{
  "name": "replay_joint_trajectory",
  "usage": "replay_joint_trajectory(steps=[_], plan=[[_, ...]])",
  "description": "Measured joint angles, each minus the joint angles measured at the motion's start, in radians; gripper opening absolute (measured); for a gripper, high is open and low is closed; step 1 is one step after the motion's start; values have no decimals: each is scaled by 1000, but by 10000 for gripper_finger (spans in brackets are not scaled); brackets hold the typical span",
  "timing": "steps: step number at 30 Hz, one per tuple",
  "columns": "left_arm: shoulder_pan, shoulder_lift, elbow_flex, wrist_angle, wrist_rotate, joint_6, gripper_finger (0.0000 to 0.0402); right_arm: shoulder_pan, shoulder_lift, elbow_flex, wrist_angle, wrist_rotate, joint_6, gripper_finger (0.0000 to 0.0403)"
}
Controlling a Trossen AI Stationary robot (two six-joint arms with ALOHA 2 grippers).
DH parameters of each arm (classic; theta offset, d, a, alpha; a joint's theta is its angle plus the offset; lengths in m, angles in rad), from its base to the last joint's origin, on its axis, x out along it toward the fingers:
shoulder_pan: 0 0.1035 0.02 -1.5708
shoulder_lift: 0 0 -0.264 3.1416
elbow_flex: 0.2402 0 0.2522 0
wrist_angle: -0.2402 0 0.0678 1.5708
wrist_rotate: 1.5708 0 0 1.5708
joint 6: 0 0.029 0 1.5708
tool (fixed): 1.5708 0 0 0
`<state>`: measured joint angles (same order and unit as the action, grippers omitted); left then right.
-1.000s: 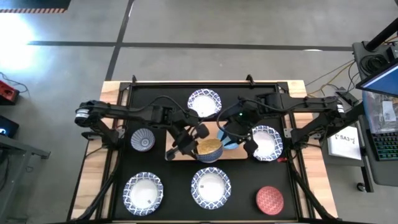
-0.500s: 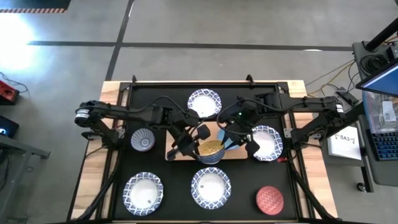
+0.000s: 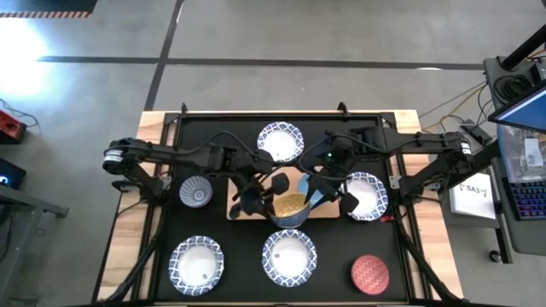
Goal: Place and stack bowls onto a shelf
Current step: Stack the small yellow and dark blue patterned bowl on top of the small light blue and yellow patterned bowl
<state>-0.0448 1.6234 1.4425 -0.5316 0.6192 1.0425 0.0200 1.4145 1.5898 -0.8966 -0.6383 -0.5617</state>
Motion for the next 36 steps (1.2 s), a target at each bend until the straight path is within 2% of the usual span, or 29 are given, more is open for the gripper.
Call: replay_joint_trajectory(steps=[7, 11, 16, 20, 28, 36], plan=[[0, 16, -1, 27, 5, 92, 6, 1, 36, 1, 13, -102, 0, 89], [2, 26, -1, 27, 5, 107, 6, 1, 55, 1, 13, -118, -20, 89], [2, 29, -1, 32, 2, 130, 6, 1, 85, 0, 17, -191, -43, 89], [2, 29, -1, 33, 1, 130, 6, 0, 91, 2, 16, -200, -52, 81], [2, 34, 0, 42, 0, 156, 8, 0, 92, 2, 21, -238, -56, 39], [2, 34, 0, 46, -14, 175, 15, 0, 92, 2, 16, -237, -44, 34]])
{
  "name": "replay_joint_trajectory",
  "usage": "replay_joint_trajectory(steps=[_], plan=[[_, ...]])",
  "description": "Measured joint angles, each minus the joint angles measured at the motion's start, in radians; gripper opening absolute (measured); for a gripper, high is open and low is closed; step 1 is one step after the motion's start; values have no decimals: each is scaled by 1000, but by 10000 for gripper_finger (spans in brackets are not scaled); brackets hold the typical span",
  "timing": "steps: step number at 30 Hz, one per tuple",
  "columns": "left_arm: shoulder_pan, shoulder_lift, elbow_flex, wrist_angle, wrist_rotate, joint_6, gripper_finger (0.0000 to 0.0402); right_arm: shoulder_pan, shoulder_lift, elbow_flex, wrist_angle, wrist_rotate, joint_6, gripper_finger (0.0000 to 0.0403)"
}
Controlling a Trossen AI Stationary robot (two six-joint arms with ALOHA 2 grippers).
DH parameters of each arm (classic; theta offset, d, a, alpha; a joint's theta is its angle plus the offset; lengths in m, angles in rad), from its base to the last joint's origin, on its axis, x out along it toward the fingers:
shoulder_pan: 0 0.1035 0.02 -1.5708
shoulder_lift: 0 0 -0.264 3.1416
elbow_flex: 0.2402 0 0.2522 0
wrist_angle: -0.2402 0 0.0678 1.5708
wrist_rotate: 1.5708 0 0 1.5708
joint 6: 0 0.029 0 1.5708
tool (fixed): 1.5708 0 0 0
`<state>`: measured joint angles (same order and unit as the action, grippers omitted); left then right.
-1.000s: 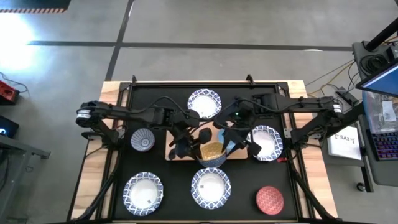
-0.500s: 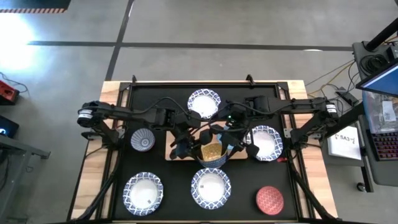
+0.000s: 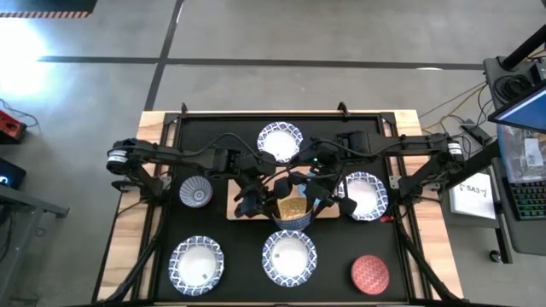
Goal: Place and stack bowls onto a shelf
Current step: Stack the small yellow and dark blue patterned bowl on top of the small light blue and yellow patterned bowl
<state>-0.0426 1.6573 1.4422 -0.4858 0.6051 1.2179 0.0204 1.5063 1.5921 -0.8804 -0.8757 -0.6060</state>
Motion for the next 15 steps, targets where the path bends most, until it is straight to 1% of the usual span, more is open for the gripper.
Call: replay_joint_trajectory(steps=[3, 5, 10, 15], plan=[[0, 0, 0, 4, -14, -3, 16, 0, 0, 0, -3, -2, -1, 34], [-1, 0, 0, 21, -25, -20, 17, 0, 0, 0, -4, -24, 0, 33], [-3, 0, 0, 34, -96, -47, 18, -1, -3, 0, -17, -39, 20, 29], [-3, -8, 0, 41, -114, -49, 19, -1, -6, 0, -35, -40, 20, 29]])
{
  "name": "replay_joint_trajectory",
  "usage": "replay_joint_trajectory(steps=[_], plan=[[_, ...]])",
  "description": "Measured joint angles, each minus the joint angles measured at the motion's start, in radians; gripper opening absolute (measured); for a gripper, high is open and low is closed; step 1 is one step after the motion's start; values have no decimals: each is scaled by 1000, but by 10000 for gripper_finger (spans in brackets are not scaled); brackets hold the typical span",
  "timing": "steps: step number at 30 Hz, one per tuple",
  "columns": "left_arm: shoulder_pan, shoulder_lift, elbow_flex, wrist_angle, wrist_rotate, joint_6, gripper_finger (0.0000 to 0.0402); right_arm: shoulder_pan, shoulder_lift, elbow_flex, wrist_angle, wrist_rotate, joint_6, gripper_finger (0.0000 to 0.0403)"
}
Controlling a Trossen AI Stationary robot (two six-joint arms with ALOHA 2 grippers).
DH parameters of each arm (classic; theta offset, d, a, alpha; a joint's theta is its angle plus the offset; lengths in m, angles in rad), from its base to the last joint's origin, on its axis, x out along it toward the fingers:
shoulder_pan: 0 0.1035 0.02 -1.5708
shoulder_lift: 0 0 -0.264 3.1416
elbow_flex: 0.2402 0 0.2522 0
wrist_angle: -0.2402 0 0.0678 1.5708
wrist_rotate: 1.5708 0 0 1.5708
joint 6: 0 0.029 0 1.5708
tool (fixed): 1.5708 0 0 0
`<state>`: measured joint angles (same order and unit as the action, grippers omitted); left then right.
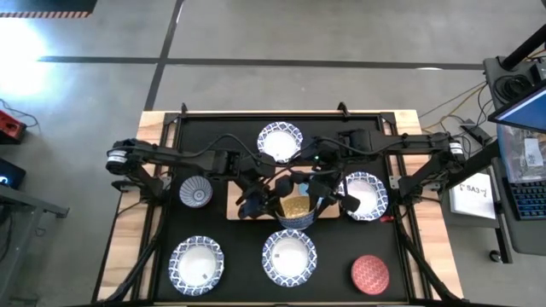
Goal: Place and stack bowls onto a shelf
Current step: Stack the small yellow and dark blue patterned bowl on top of the small light blue and yellow patterned bowl
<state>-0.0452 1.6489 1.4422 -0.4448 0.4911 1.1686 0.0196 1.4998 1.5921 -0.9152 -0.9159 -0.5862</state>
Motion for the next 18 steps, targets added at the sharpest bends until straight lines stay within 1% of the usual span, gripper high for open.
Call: replay_joint_trajectory(steps=[3, 10, 18], plan=[[0, -13, 0, 0, -9, -7, 27, 0, -3, 1, -5, -3, 3, 26], [4, -49, 1, 9, -39, -14, 70, 1, -20, 3, -16, -11, 61, 22], [6, -50, 5, 13, -34, -143, 96, 2, -29, 3, -23, -9, 62, 11]])
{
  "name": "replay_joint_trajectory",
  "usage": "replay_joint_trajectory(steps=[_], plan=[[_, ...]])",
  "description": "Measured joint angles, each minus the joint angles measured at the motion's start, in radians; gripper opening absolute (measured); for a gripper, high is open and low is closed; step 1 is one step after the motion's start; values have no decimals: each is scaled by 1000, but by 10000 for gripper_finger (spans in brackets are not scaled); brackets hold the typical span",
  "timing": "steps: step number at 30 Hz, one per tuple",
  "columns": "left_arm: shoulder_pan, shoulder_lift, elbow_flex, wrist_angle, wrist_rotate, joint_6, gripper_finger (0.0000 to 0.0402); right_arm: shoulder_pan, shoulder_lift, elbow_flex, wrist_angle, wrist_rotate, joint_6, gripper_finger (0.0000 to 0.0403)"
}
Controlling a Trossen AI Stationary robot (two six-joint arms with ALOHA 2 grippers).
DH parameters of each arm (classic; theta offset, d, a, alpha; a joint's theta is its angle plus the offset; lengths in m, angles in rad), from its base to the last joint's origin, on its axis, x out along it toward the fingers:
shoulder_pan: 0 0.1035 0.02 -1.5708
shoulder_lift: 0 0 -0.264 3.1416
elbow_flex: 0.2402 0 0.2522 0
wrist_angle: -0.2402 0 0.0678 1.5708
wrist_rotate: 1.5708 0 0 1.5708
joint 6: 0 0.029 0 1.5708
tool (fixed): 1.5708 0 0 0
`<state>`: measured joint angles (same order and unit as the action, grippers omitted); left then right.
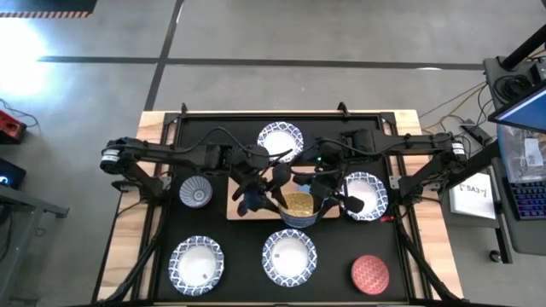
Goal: Place and stack bowls onto a shelf
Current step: Stack the small yellow and dark blue patterned bowl on top of the small light blue and yellow patterned bowl
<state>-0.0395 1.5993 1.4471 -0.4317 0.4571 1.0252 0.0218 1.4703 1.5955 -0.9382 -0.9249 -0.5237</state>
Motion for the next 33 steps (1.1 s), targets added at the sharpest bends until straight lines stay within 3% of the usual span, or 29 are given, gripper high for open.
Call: replay_joint_trajectory(steps=[5, 19, 25, 29, 33], plan=[[0, 0, 0, -9, 4, -73, 104, 0, 1, 0, 2, 4, -10, 11], [-2, -22, -1, -11, -55, -101, 106, 0, -16, 0, 11, 10, 64, 9], [-6, -42, -2, -38, -196, -96, 106, -2, -16, 1, 12, 24, 117, 9], [-6, -55, -3, -53, -236, -96, 106, -3, -17, 1, 12, 27, 148, 9], [3, -77, -4, -62, -336, -155, 105, 7, -21, 1, -4, -28, 176, 9]])
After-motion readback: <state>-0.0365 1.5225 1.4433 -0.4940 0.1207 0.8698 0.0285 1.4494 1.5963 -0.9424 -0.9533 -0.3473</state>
